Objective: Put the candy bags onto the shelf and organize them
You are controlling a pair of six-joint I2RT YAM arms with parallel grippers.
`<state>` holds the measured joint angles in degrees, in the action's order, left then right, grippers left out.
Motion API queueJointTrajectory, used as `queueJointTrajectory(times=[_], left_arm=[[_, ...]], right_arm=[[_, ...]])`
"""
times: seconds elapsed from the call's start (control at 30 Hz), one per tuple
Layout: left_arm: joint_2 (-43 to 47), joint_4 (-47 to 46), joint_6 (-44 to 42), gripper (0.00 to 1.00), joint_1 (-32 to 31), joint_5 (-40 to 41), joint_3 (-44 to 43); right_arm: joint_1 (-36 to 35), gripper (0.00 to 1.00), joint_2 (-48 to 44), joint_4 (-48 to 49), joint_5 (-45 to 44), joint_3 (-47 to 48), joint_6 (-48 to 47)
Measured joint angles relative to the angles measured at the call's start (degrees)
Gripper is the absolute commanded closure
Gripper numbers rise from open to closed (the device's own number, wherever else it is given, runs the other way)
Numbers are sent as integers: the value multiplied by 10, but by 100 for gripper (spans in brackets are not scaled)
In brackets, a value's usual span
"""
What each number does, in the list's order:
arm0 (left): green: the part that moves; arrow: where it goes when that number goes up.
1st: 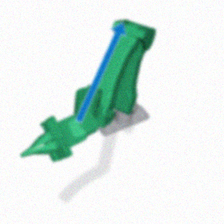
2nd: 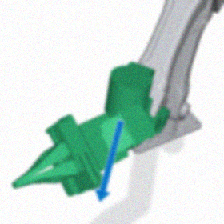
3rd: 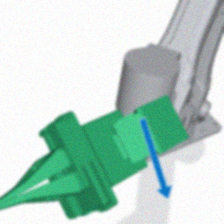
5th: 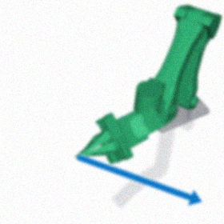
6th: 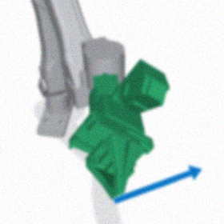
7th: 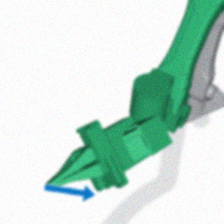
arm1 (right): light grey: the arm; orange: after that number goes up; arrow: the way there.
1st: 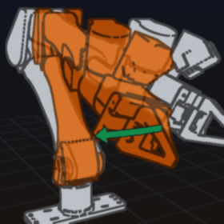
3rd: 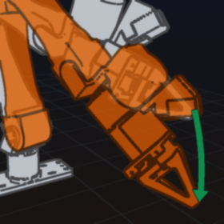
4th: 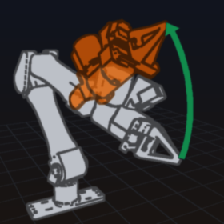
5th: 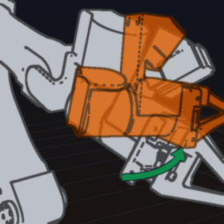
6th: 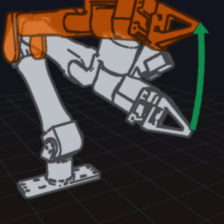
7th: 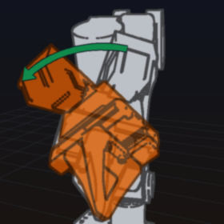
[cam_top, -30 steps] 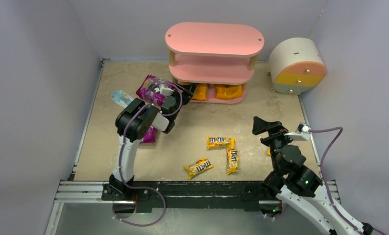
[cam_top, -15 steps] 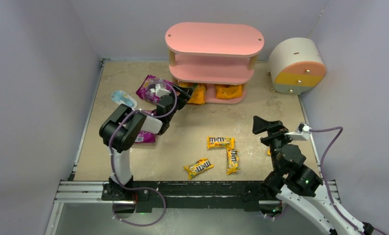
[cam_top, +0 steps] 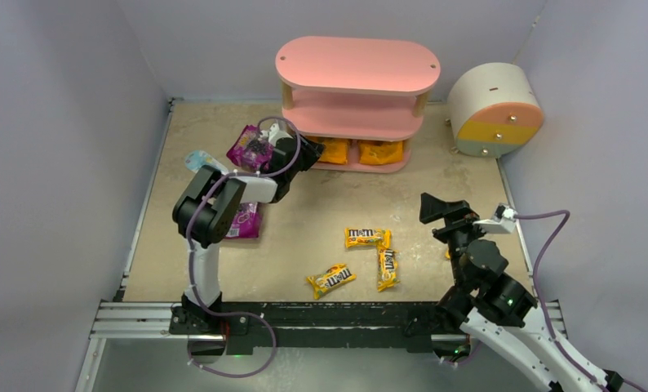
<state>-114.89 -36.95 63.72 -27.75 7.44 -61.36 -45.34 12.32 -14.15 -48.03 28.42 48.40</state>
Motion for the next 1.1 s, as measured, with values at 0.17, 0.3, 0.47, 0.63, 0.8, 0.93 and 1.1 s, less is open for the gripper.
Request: queueJointTrajectory(times=[0.17, 0.3, 0.47, 0.63, 0.8, 0.93, 1.1], left_arm=[[-30, 16, -3, 57, 10, -13, -32], [-35, 21, -4, 38, 22, -30, -35], [-35, 28, -4, 24, 29, -36, -34], [-29, 35, 6, 17, 30, -39, -26], [-5, 64, 22, 9, 29, -45, -10], [14, 103, 33, 9, 27, -51, -5], [34, 158, 40, 9, 27, -62, -5]], right_arm=[[0, 2, 0, 7, 0, 0, -1], [0, 2, 0, 9, 0, 0, -4], [0, 2, 4, 13, 0, 0, -5], [0, 2, 12, 15, 4, 0, -4], [0, 2, 13, 16, 12, 0, -4], [0, 2, 13, 16, 13, 0, -4], [0, 2, 11, 15, 16, 0, 0]])
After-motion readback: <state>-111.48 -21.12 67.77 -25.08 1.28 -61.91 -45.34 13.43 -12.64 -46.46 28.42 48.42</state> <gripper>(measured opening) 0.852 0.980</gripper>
